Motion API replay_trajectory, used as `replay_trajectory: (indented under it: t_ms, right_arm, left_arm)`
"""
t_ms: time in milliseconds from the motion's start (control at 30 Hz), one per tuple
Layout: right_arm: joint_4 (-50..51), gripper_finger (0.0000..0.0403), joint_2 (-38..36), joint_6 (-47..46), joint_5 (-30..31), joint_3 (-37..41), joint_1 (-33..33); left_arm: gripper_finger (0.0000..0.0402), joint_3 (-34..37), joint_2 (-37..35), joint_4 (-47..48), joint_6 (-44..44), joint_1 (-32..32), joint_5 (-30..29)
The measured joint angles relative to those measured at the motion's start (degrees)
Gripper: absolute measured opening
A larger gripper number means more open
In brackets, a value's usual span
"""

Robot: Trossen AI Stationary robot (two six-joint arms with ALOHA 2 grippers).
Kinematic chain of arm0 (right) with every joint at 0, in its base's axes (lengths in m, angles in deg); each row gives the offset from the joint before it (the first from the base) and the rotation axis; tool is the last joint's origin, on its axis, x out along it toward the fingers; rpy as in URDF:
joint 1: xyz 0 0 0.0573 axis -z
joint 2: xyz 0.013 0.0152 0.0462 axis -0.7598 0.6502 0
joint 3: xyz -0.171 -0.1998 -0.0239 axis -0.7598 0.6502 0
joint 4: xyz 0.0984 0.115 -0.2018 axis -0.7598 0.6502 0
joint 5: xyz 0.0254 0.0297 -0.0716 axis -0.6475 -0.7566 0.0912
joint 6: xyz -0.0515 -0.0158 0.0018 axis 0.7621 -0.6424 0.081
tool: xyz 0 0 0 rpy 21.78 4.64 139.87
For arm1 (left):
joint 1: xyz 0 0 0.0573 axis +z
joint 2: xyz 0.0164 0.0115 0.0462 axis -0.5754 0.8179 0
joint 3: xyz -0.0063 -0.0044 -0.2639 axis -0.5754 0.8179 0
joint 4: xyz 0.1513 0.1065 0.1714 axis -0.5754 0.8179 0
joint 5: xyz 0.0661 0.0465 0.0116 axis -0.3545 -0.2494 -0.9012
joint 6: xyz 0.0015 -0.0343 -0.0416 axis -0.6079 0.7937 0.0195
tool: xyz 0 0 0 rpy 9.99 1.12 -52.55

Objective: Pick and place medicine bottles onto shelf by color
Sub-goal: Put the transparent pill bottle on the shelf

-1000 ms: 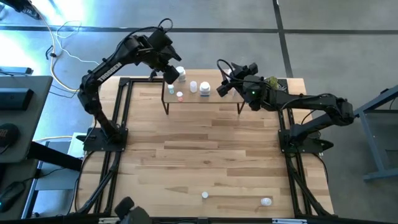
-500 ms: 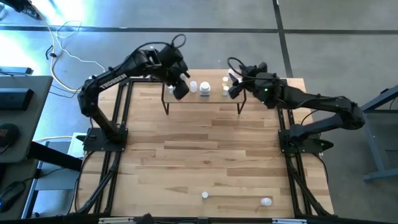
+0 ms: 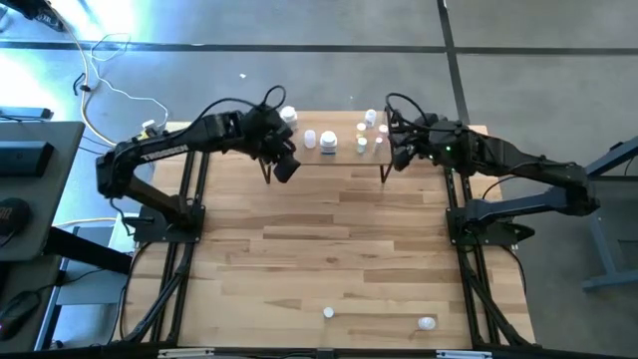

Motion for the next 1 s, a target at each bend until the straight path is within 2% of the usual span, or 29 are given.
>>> replay_trajectory:
  t_ms: [267,400,500,733,1000]
  right_arm:
    - [17.39,0.0243,-1.43,-16.27,-16.1,0.0,-0.33]
    - [23.44,0.0243,-1.28,-24.04,-25.47,0.0,-2.09]
    - [26.39,0.0243,-1.3,-29.99,-29.72,0.0,-4.68]
    - [32.25,0.0243,-1.17,-45.54,-32.58,0.0,-14.49]
    - [34.62,0.0233,0.86,-60.08,-32.54,0.0,-28.25]
  left_arm:
    - [0.0211,11.17,-7.03,-10.87,2.66,-3.73,0.04]
    - [0.0211,14.63,-9.53,-13.26,3.03,-5.68,0.04]
    - [0.0211,16.16,-11.07,-14.54,2.45,-7.39,0.07]
    - [0.0211,19.99,-15.52,-15.95,3.05,-12.14,0.08]
    - [0.0211,23.25,-19.4,-17.81,4.99,-16.05,0.02]
